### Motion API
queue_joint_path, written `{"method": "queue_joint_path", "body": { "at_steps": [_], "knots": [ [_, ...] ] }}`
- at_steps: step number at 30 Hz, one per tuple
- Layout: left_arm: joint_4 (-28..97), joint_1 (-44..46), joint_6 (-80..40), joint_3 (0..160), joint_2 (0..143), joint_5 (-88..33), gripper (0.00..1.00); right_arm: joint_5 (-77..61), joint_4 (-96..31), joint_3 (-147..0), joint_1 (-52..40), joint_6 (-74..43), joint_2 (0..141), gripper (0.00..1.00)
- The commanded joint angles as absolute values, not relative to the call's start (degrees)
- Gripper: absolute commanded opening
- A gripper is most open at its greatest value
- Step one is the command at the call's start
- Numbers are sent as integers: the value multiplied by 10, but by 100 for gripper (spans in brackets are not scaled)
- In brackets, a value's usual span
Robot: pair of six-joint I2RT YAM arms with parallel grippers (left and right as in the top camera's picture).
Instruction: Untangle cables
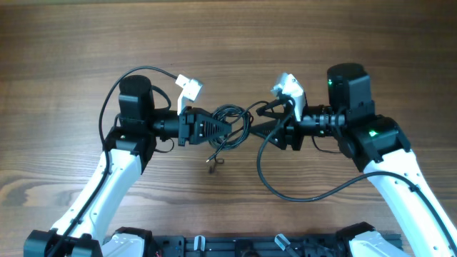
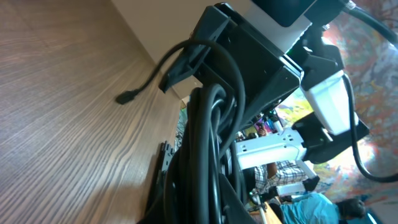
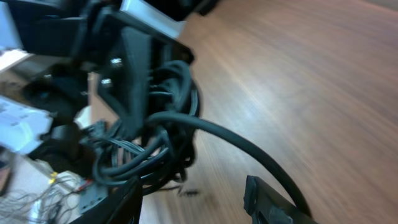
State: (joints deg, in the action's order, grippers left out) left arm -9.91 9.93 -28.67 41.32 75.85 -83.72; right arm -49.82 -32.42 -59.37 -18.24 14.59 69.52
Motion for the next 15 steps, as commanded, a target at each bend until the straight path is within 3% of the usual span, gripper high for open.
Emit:
{"method": "queue_joint_path", "body": {
  "at_steps": [1, 10, 15],
  "knots": [
    [-101, 106, -290, 415, 750, -837, 4, -432, -307, -595, -186, 118, 691, 55],
    [-101, 107, -292, 415, 750, -837, 4, -467, -251, -595, -214, 70, 714, 55],
    [-101, 117, -292, 415, 750, -837, 4, -434, -164, -595, -215, -53, 749, 55]
  ]
}}
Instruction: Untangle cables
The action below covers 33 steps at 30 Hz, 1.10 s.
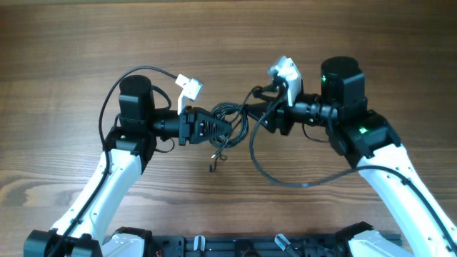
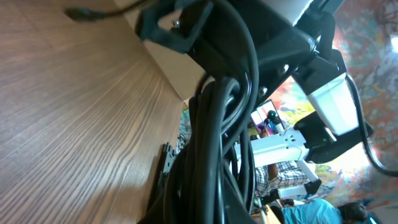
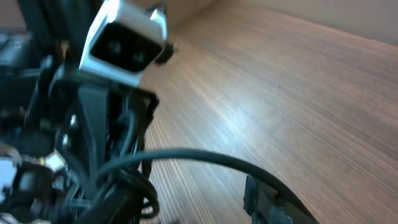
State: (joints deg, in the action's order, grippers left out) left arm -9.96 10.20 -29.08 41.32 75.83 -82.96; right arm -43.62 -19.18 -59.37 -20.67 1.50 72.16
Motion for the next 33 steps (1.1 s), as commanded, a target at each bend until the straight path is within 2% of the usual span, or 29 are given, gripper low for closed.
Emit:
{"method": "queue_joint_path", "body": {
  "at_steps": [1, 4, 8, 11, 13, 17, 20, 21, 22, 26, 30, 33],
  "knots": [
    [-101, 124, -292, 415, 750, -837, 4, -432, -153, -595, -219, -65, 763, 54],
    [-106, 129, -292, 415, 750, -837, 4, -367, -160, -595, -219, -89, 799, 50],
    [-133, 129, -292, 415, 750, -837, 4, -101, -203, -595, -206, -169, 837, 49],
    [-133, 129, -292, 415, 750, -837, 4, -68, -213, -595, -156, -172, 843, 50],
    [-134, 129, -292, 415, 750, -837, 4, -68, -218, -595, -118, -171, 843, 56],
    [-134, 129, -292, 415, 750, -837, 4, -73, -222, -595, -46, -171, 843, 59],
    [-134, 129, -292, 415, 750, -826, 4, -75, -241, -595, -25, -174, 844, 78],
    [-133, 129, -292, 415, 750, -823, 4, -81, -245, -595, -25, -186, 844, 93],
    [-133, 129, -292, 415, 750, -823, 4, -109, -245, -595, -25, -179, 844, 100],
    [-131, 129, -292, 415, 750, -784, 8, -237, -244, -595, -25, -157, 844, 100],
    [-92, 129, -291, 415, 750, -698, 4, -393, -243, -595, -25, -64, 844, 100],
    [-31, 129, -264, 415, 750, -666, 4, -554, -240, -595, -25, 105, 844, 100]
  ]
}}
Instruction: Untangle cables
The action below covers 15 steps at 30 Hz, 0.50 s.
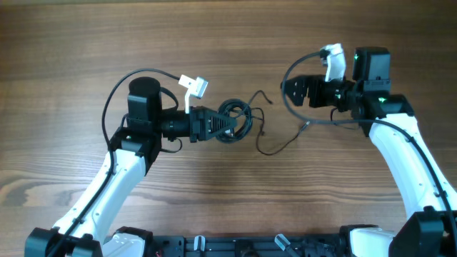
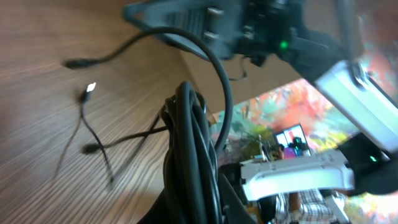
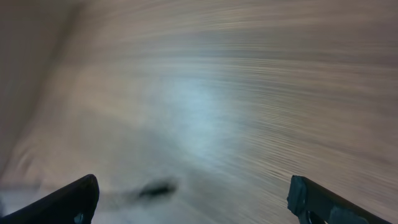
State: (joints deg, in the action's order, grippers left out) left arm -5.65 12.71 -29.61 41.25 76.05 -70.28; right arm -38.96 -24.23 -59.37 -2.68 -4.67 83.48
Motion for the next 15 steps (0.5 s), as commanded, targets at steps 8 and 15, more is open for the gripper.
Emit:
{"method": "queue_joint_path", "body": {
  "at_steps": [8, 15],
  "knots": [
    [72, 127, -128, 415, 750, -700, 4, -757, -284, -595, -55, 379, 849, 92],
    [78, 125, -124, 415, 750, -700, 4, -528, -308, -595, -155, 405, 849, 89]
  ]
}}
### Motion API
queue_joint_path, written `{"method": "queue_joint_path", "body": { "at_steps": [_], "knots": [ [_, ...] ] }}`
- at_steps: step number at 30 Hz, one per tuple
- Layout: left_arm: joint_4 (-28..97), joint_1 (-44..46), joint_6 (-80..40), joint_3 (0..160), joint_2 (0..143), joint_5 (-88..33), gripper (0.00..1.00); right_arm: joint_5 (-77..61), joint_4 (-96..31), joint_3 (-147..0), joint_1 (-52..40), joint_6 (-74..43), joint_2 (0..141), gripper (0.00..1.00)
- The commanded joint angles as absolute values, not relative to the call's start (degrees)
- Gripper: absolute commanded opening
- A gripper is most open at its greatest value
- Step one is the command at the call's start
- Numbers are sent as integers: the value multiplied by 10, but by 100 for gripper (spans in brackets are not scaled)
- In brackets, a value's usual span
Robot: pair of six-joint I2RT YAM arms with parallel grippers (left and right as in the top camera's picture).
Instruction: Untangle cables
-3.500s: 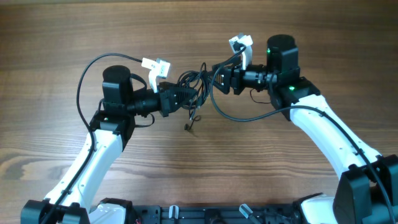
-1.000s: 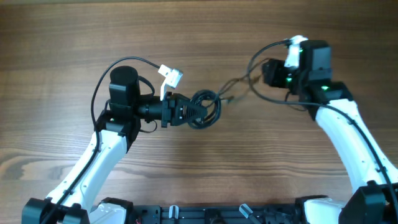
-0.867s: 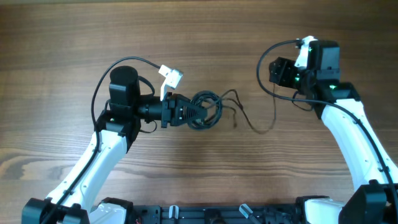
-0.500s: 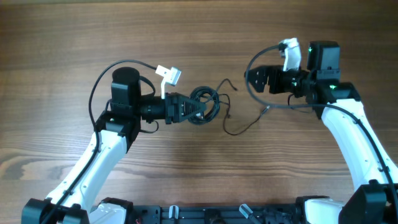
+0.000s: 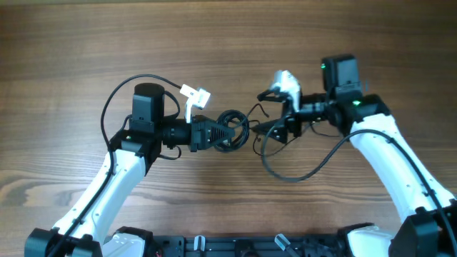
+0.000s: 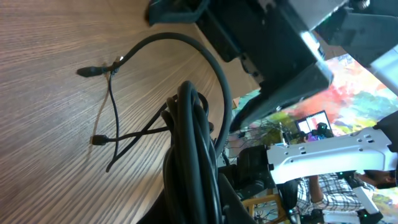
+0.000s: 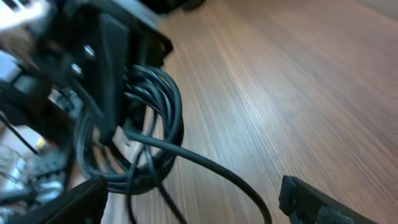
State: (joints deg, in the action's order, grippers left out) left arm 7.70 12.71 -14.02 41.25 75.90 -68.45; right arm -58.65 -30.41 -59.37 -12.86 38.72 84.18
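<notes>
A coil of black cable (image 5: 232,130) hangs at the table's middle, with my left gripper (image 5: 218,133) shut on it. In the left wrist view the coil (image 6: 193,149) rises from between the jaws. Thin black strands (image 6: 112,112) with small plugs trail from it across the wood. My right gripper (image 5: 275,130) stands open just right of the coil, facing it. The right wrist view has the coil (image 7: 149,124) ahead of the wide-apart fingers (image 7: 311,199). A thick black lead (image 7: 211,168) crosses between them, ungripped.
The brown wooden table (image 5: 228,36) fills the view. A thick black lead (image 5: 285,177) loops from my right wrist toward the front. Another lead (image 5: 114,96) arcs over my left arm. A black rail (image 5: 235,246) runs along the front edge.
My right gripper, which was far off at the upper right, is now close beside the coil again, still open. The left gripper keeps its hold; the coil sits slightly lower.
At first both grippers were close together with the tangled coil between them, the left shut on it. Then the right gripper stood far right and thin strands lay drawn out on the wood. Now the right gripper is back at the coil, open.
</notes>
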Motion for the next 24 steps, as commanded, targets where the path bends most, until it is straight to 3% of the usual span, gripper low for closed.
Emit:
{"method": "queue_joint_path", "body": {
  "at_steps": [1, 4, 5, 7, 10, 14, 20, 24],
  "knots": [
    [78, 125, -124, 415, 750, -700, 4, -526, -323, -595, -164, 405, 849, 84],
    [77, 125, -119, 415, 750, -700, 4, -506, -373, -590, -187, 441, 850, 67],
    [71, 125, -119, 415, 750, -700, 4, -509, -372, -587, -190, 451, 850, 50],
    [57, 124, -120, 415, 750, -700, 4, -510, -374, -586, -192, 448, 850, 6],
    [45, 111, -120, 415, 750, -700, 7, -510, -375, -586, -192, 440, 850, 4],
    [45, 82, -124, 415, 750, -655, 6, -539, -369, -586, -192, 346, 850, 4],
    [-71, 77, -186, 415, 750, -633, 42, -598, -368, -586, -192, 341, 850, 4],
    [-100, 77, -187, 415, 750, -633, 48, -599, -367, -586, -192, 341, 850, 4]
  ]
}}
